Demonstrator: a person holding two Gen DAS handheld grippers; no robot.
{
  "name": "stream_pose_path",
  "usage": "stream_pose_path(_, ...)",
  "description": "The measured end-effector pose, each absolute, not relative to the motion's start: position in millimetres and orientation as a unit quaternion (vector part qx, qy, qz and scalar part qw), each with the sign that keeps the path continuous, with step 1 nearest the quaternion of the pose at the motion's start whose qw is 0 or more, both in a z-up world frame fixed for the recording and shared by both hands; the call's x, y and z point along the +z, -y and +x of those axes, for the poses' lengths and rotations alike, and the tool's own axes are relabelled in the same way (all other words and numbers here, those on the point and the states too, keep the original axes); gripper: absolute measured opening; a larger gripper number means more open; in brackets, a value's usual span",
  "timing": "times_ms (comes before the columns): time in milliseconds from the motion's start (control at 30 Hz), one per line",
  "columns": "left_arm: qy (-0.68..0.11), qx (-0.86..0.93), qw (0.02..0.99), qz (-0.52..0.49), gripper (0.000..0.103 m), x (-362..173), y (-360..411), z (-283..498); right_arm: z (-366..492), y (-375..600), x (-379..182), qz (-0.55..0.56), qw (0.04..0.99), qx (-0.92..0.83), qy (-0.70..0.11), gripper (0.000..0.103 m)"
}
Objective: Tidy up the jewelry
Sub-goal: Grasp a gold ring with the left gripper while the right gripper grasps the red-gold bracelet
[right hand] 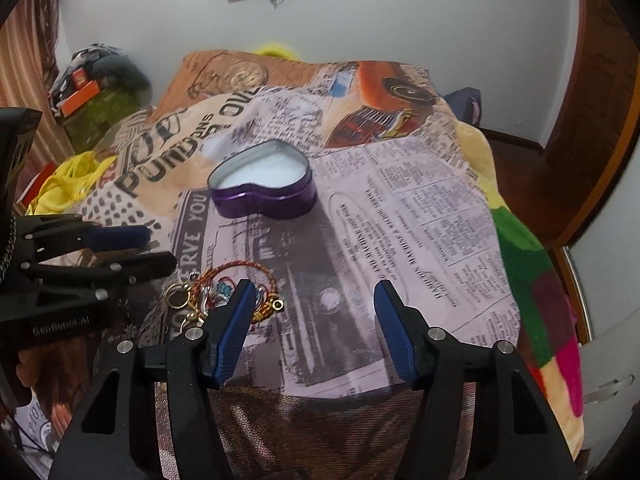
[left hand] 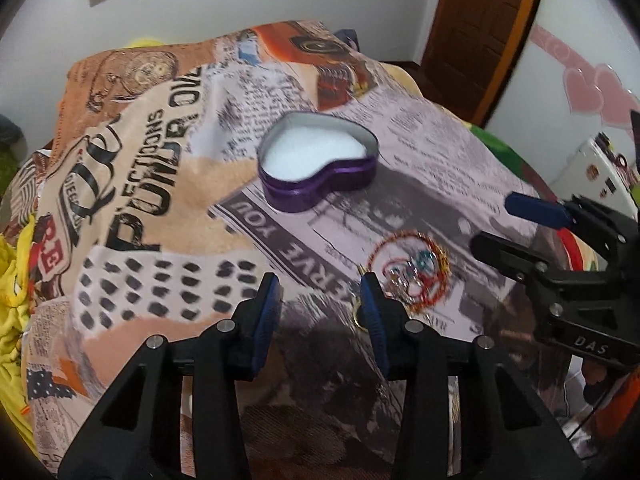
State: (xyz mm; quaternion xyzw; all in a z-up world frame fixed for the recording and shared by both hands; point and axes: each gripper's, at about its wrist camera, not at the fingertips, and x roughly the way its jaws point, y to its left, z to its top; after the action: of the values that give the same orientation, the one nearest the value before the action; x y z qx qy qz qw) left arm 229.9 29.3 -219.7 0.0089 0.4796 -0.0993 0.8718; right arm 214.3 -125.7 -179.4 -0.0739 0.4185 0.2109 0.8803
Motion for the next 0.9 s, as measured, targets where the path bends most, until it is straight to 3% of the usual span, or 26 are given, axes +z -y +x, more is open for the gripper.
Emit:
stream_pose_path(133,-0.478,-0.113,0.871,0.018,0.041,-223,-23,225,216,121,-186,-0.076,0.870,0.226,-0.432,0.043)
stream_pose_path(433,-0.487,-0.147,0.861,0.018,0.031,-234,-12,224,220,110,-200,-0.076,0.851,0.246,-0.457,0.027)
stream_pose_path(600,-0.487,-0.154,0.859,0.009,0.029,-237,-12,225,222,106,-203,-0.078,0.848,0.251,-0.460,0.025)
stream_pose_path(767,-0.488,-0.155,0.859,-0.005,0.018,-239,-15,227,225,101,-205,-0.073,0.844,0.257,-0.465,0.019)
stream_pose_path(900,-0.487,-0.157,0.859,-0.012,0.018,-239,-17,227,228,99,-206,-0.064,0.842,0.258,-0.469,0.017)
